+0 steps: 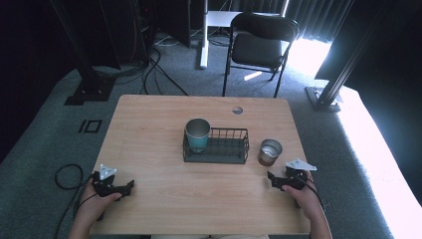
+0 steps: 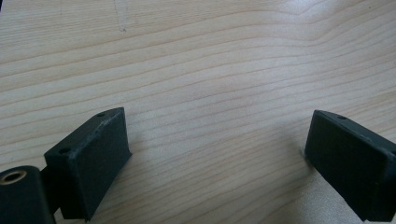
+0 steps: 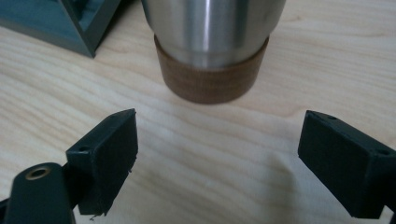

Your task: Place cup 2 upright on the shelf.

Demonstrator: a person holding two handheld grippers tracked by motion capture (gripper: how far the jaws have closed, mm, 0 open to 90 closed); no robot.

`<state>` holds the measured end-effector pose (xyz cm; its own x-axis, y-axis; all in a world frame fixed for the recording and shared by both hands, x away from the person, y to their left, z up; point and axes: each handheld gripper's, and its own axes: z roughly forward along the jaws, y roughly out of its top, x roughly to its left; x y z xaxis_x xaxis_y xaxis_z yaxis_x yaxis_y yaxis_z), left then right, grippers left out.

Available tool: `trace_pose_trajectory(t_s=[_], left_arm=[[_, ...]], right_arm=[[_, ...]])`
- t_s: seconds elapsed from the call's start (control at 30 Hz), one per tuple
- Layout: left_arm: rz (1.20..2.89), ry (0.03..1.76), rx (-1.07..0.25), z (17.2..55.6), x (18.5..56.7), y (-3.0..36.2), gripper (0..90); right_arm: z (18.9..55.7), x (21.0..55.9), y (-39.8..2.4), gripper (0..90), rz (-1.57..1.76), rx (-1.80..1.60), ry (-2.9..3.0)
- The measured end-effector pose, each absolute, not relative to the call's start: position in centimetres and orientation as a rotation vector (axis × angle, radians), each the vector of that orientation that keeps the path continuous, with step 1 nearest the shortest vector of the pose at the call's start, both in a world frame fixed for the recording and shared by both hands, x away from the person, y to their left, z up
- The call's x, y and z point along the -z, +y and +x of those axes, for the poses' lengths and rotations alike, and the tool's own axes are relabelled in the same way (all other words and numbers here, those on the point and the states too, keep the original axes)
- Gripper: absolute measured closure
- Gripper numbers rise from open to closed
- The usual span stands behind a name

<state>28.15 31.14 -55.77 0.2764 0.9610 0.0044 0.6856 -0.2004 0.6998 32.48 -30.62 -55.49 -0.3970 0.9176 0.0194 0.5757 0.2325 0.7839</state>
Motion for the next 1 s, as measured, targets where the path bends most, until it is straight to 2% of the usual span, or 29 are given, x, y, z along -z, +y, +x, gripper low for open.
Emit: trace_pose_trajectory(t_s=[1.0], left_arm=[[1.963,1.476,-0.608,28.2,55.8,31.1,7.0]], right_arm=[[35.7,54.4,-29.2,12.8,1.287,-1.198,1.896]])
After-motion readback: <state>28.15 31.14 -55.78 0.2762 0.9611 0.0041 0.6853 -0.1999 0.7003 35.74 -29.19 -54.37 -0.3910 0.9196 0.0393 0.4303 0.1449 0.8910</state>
